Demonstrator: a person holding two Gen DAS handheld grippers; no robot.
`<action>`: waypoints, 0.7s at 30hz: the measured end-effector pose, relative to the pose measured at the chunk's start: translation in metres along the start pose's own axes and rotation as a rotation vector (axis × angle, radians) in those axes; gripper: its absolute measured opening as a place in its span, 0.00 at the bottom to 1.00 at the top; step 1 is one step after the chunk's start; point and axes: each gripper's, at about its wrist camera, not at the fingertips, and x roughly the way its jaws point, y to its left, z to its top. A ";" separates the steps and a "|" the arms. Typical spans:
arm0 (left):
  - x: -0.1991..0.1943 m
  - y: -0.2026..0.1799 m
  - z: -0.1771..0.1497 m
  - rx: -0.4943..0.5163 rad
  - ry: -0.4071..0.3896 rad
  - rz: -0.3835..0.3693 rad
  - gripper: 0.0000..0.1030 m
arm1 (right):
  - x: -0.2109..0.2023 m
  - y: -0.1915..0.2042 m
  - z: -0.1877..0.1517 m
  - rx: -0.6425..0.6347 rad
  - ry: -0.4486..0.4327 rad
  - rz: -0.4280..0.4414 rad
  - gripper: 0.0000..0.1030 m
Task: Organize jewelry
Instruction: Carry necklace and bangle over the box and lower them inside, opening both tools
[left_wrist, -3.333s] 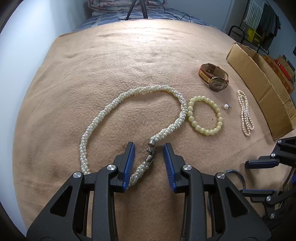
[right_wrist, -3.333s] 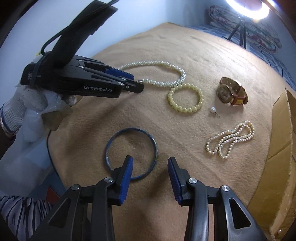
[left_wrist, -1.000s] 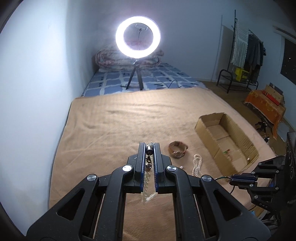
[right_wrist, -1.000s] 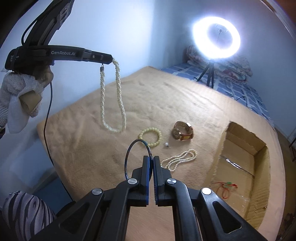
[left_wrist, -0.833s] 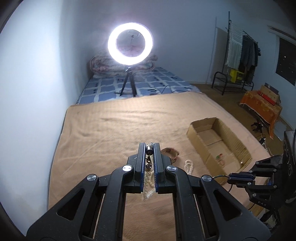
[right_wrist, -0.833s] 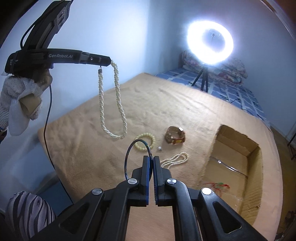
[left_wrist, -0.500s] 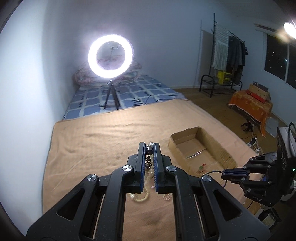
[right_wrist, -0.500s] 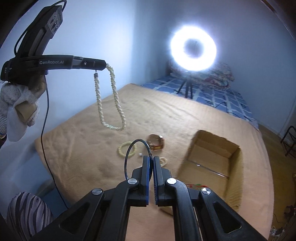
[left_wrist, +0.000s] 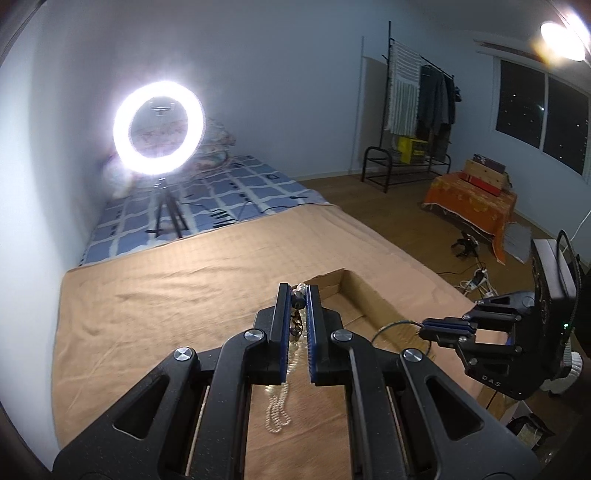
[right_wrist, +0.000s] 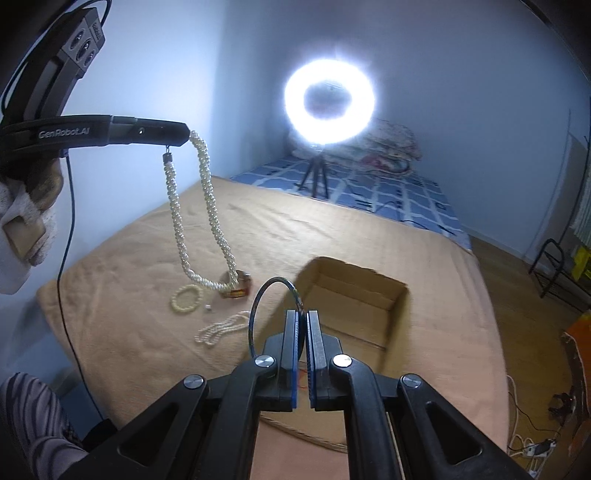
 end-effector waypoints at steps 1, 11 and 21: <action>0.004 -0.004 0.002 0.003 0.001 -0.008 0.05 | 0.000 -0.004 -0.001 0.004 0.001 -0.008 0.01; 0.036 -0.047 0.007 0.039 0.032 -0.083 0.05 | 0.011 -0.051 -0.008 0.051 0.024 -0.071 0.01; 0.072 -0.079 -0.005 0.074 0.088 -0.124 0.05 | 0.040 -0.080 -0.015 0.070 0.073 -0.106 0.01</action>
